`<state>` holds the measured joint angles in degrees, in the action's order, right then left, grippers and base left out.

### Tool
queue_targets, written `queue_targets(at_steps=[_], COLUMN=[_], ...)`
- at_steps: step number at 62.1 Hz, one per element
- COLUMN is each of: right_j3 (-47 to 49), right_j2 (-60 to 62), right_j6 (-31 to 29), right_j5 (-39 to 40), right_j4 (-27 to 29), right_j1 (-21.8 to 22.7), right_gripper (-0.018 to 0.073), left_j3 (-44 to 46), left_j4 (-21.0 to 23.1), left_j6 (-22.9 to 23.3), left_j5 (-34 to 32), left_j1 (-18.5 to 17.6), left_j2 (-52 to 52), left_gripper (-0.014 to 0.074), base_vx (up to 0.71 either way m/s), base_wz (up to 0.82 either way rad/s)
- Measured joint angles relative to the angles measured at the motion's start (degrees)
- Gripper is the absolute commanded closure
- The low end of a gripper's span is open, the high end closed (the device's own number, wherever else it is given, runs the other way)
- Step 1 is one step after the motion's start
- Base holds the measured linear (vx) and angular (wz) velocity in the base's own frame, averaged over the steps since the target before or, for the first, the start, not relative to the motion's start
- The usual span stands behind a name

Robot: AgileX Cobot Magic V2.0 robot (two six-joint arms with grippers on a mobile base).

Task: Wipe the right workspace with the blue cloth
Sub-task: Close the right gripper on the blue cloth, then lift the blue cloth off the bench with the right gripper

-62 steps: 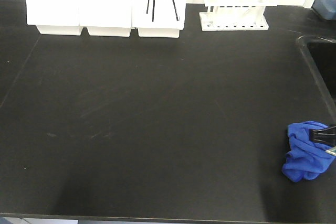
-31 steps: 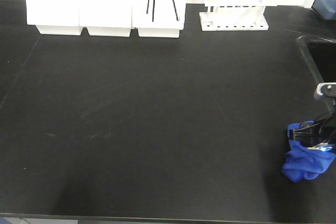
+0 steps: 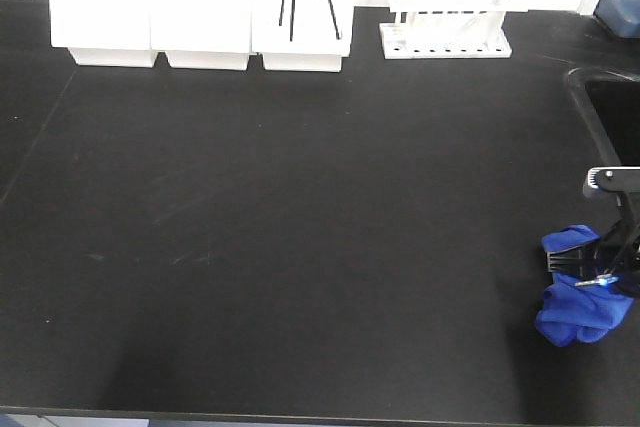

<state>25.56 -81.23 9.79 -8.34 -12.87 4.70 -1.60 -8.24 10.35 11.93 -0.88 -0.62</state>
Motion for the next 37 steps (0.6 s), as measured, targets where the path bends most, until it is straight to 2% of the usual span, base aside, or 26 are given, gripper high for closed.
queue_targets(at_steps=[9, 23, 37], right_j3=[0.0, -0.3, -0.5], right_j2=[7.9, 26.6, 45.6], right_j6=[0.0, -0.6, -7.1], right_j5=[-1.5, -5.2, -11.3], right_j4=[1.9, 4.3, 4.8], right_j1=[0.0, 0.0, 0.0], right_gripper=[0.0568, 0.0566, 0.0564], left_j3=[0.0, 0.0, 0.0], left_j4=[0.0, 0.0, 0.0], left_j6=[0.0, 0.0, 0.0], left_j5=[0.0, 0.0, 0.0], left_j1=[0.0, 0.0, 0.0], left_j2=[0.0, 0.0, 0.0], left_gripper=[0.0602, 0.0602, 0.0602], base_vx=[0.00, 0.00, 0.00], base_wz=[0.00, 0.00, 0.00])
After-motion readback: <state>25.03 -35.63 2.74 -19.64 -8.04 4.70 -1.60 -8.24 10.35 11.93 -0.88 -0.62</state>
